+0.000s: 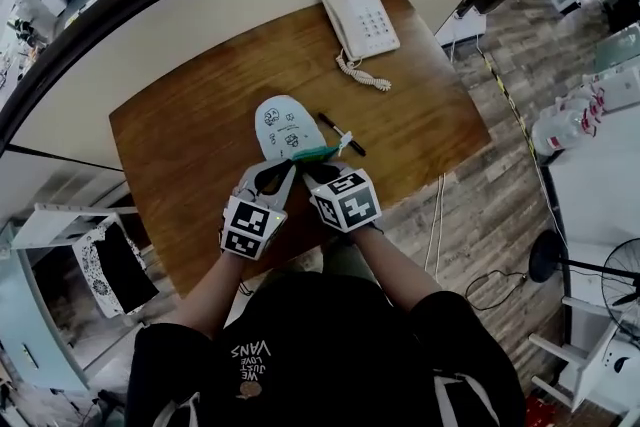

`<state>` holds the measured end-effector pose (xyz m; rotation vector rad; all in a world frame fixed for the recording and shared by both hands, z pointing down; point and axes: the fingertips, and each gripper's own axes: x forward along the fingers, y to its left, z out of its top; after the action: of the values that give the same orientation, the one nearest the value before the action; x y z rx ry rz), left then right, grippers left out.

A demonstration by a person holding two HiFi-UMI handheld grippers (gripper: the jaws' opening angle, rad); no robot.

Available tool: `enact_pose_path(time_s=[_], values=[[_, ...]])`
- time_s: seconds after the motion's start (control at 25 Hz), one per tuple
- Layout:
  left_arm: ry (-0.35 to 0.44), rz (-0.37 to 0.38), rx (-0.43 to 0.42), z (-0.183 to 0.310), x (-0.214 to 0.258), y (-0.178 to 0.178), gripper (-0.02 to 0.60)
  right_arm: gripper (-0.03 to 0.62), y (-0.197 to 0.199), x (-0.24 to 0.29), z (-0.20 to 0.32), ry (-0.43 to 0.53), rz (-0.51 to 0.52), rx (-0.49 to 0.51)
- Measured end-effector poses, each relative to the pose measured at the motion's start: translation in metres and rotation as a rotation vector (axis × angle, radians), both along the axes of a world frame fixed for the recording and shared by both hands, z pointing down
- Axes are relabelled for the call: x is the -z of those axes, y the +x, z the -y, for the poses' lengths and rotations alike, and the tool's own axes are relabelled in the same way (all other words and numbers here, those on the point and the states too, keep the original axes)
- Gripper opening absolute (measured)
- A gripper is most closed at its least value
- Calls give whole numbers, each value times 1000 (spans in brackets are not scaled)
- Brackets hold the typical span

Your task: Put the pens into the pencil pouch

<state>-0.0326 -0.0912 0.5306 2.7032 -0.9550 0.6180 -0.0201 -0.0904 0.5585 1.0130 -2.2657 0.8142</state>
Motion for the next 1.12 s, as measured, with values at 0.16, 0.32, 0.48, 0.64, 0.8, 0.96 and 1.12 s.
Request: enact_pose_path(time_s=[0.16, 0.32, 0.48, 0.64, 0.8, 0.96, 1.12], values=[[4, -27, 54, 10, 9, -5, 23, 46, -13, 6, 12, 31, 62, 13], [-18, -78, 128, 22, 12, -13, 22, 46, -21, 9, 18, 37, 170, 8], [-50, -104, 183, 29, 8, -22, 21, 49, -19, 22, 18, 76, 243, 18], [-62, -111, 221, 36, 6, -25, 22, 49, 0, 29, 17, 128, 229, 35], [-66, -108, 248, 41, 5, -27, 22, 49, 43, 16, 19, 181, 91, 12], [-71, -98, 267, 45, 2, -24, 21, 49, 89, -11, 21, 144, -6, -57], [-75, -81, 280, 48, -2, -22, 23, 49, 120, -33, 23, 121, -81, -98]])
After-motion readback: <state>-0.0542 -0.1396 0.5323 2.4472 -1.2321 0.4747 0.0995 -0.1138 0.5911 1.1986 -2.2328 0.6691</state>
